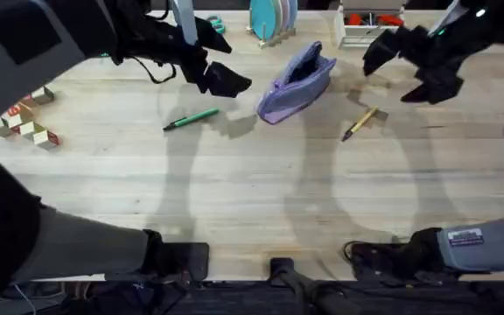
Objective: Unzip the bag, pick up the pens from the table one at a time and place them inside, then zip the bag closed.
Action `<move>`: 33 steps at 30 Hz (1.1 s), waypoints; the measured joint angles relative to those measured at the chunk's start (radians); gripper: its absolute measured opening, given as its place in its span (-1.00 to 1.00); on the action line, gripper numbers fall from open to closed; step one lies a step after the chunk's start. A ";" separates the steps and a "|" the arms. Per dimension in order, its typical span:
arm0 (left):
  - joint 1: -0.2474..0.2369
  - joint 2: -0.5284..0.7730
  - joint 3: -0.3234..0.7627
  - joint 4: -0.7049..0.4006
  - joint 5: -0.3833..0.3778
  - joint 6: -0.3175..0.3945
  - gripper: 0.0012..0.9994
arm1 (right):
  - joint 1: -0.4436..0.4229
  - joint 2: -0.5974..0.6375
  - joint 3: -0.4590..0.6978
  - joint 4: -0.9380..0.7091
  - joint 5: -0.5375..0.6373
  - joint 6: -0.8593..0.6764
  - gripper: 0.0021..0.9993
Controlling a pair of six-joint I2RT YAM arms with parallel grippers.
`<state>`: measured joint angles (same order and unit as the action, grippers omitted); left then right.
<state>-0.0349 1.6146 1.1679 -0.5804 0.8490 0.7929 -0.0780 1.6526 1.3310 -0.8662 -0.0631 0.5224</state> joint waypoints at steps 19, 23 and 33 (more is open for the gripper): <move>0.000 0.000 0.000 0.000 0.000 0.000 0.99 | 0.058 0.118 -0.165 0.196 0.117 0.081 0.99; 0.000 0.000 0.000 0.000 0.000 0.000 0.99 | 0.073 0.131 -0.159 0.188 0.153 0.101 0.84; 0.000 0.000 0.000 0.000 0.000 0.000 0.99 | 0.080 0.143 -0.149 0.159 0.201 0.108 0.13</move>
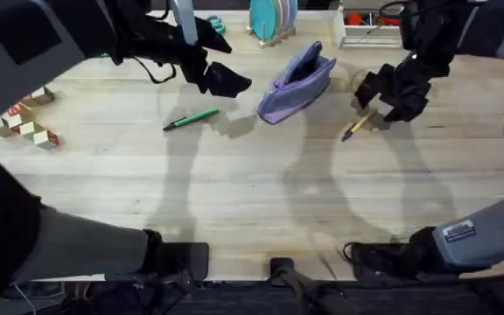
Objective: Unzip the bag, pick up the pens from the table one at a time and place them inside, then zip the bag closed.
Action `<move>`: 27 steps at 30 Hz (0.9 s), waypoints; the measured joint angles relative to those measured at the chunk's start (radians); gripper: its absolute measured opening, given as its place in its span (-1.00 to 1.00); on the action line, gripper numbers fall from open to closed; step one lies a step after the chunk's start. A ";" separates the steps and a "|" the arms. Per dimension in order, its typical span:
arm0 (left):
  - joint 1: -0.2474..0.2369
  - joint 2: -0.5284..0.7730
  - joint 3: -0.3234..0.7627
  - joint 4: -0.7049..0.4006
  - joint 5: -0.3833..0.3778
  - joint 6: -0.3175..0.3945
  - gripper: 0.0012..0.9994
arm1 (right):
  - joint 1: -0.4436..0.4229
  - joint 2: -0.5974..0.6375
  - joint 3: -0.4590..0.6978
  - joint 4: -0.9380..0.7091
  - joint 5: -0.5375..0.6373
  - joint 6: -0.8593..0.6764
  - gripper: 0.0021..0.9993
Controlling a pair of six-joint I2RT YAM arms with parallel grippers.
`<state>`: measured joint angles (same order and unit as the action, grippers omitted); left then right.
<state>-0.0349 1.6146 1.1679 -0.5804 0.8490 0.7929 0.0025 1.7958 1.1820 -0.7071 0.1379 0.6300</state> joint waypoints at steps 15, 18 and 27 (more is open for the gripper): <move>0.000 0.000 0.000 0.000 0.000 0.000 0.99 | 0.000 0.000 0.006 -0.034 0.005 0.005 -0.93; 0.000 0.000 0.000 0.000 0.000 0.000 0.99 | 0.000 0.000 0.007 -0.034 0.005 0.006 -0.93; 0.000 0.000 0.000 0.000 0.000 0.000 0.99 | 0.006 0.028 0.069 -0.114 -0.034 0.007 -0.94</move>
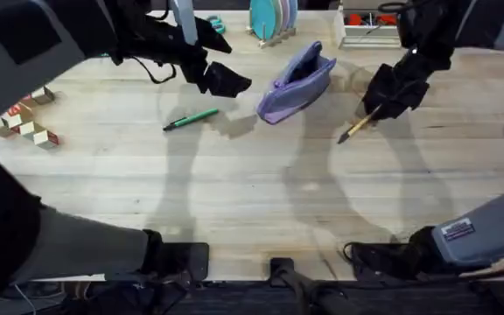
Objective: Unzip the bag, pick up the pens from the table one at a time and place them inside, then zip the bag closed.
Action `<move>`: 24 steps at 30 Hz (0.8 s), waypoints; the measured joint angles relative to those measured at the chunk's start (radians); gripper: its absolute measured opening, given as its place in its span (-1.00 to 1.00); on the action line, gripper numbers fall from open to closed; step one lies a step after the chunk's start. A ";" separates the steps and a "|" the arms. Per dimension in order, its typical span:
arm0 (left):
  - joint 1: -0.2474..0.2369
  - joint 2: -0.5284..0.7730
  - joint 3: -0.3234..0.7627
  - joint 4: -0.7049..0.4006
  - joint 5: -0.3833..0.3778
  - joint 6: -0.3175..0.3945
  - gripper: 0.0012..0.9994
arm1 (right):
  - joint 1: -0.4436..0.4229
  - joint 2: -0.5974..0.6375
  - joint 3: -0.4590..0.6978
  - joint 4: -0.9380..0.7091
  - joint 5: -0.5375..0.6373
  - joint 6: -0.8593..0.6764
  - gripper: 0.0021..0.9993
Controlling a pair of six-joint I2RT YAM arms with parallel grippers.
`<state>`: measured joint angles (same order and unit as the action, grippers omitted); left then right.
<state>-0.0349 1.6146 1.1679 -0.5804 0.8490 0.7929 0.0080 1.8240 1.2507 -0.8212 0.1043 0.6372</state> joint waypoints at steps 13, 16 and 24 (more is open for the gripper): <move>0.000 0.000 0.000 0.001 0.000 0.000 0.99 | 0.011 -0.059 0.346 -0.021 -0.043 0.071 -0.94; 0.000 0.000 0.000 0.001 0.000 0.000 0.99 | 0.011 -0.065 0.359 0.029 -0.045 0.100 -0.94; 0.000 0.000 0.000 0.001 0.000 0.000 0.99 | 0.015 -0.059 0.359 0.089 -0.035 0.175 -0.94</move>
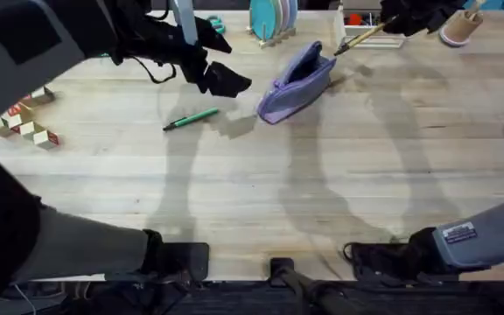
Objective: Unzip the bag, pick up the pens from the table one at a time and place them inside, then zip the bag closed.
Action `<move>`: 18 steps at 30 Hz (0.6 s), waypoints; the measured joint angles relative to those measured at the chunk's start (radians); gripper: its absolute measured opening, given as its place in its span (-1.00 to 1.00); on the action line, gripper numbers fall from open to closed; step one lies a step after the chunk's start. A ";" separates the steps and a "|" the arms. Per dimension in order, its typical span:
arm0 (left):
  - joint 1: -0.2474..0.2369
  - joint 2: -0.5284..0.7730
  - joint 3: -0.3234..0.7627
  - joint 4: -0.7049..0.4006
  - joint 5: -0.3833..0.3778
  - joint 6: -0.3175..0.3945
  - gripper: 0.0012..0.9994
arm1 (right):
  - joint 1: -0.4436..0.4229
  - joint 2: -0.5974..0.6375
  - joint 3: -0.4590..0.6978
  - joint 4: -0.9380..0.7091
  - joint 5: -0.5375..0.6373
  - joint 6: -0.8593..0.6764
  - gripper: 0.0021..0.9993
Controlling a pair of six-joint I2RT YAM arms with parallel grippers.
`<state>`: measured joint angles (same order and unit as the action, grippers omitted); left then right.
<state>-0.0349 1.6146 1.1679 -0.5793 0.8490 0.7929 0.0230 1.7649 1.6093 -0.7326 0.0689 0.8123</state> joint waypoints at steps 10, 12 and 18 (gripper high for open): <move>0.000 0.000 0.000 0.000 0.000 0.000 0.99 | 0.078 0.014 0.000 0.107 0.128 0.048 -0.94; 0.000 0.000 0.000 0.000 0.000 0.000 0.99 | 0.097 0.027 0.000 0.130 0.140 0.049 -0.94; 0.000 0.000 0.000 -0.001 0.000 0.000 0.99 | 0.136 0.072 0.000 0.128 0.181 0.052 -0.94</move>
<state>-0.0349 1.6146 1.1679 -0.5798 0.8490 0.7929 0.1590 1.8365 1.6093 -0.6044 0.2500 0.8639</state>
